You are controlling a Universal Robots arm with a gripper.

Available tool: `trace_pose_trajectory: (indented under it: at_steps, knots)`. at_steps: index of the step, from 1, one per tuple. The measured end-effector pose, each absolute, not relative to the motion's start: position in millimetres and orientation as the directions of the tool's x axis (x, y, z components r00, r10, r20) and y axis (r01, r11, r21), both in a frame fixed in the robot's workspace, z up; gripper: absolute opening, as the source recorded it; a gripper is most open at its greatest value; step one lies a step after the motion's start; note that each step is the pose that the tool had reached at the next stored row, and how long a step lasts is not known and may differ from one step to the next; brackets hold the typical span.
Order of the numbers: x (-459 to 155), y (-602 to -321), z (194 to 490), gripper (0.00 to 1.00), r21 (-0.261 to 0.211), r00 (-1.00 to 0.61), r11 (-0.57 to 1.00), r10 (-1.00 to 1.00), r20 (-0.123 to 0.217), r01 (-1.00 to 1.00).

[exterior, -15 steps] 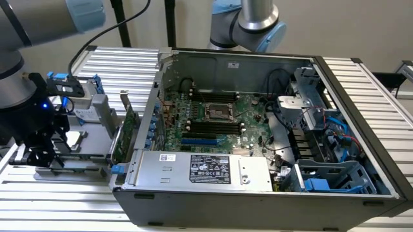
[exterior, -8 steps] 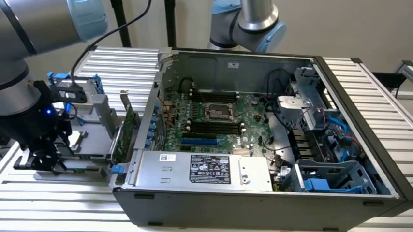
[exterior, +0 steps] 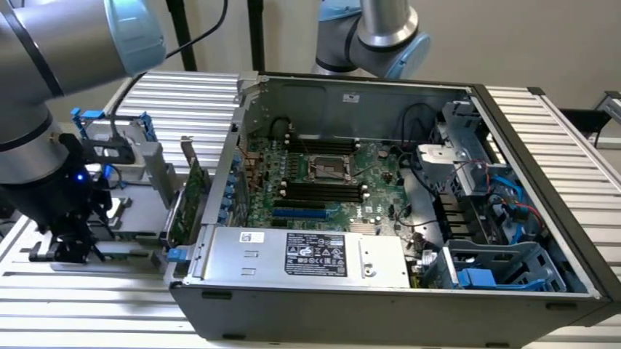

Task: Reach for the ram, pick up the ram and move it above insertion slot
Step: 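Pick up the ram and move it above insertion slot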

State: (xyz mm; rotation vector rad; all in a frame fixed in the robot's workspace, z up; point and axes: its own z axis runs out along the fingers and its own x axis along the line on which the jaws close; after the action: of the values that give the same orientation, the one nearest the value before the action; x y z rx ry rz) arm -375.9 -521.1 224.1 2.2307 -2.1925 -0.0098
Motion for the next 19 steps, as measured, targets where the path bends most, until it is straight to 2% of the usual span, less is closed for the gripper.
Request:
trace_pose_trajectory:
  at_steps: [10, 19]
  knots:
    - [-376.0, -521.1, 206.0, 0.42, 0.014, 0.017, -0.017, -1.0, 0.003, -1.0]
    - [-375.9, -521.1, 199.7, 0.42, 0.025, 0.017, -0.018, -1.0, -0.012, -1.0]
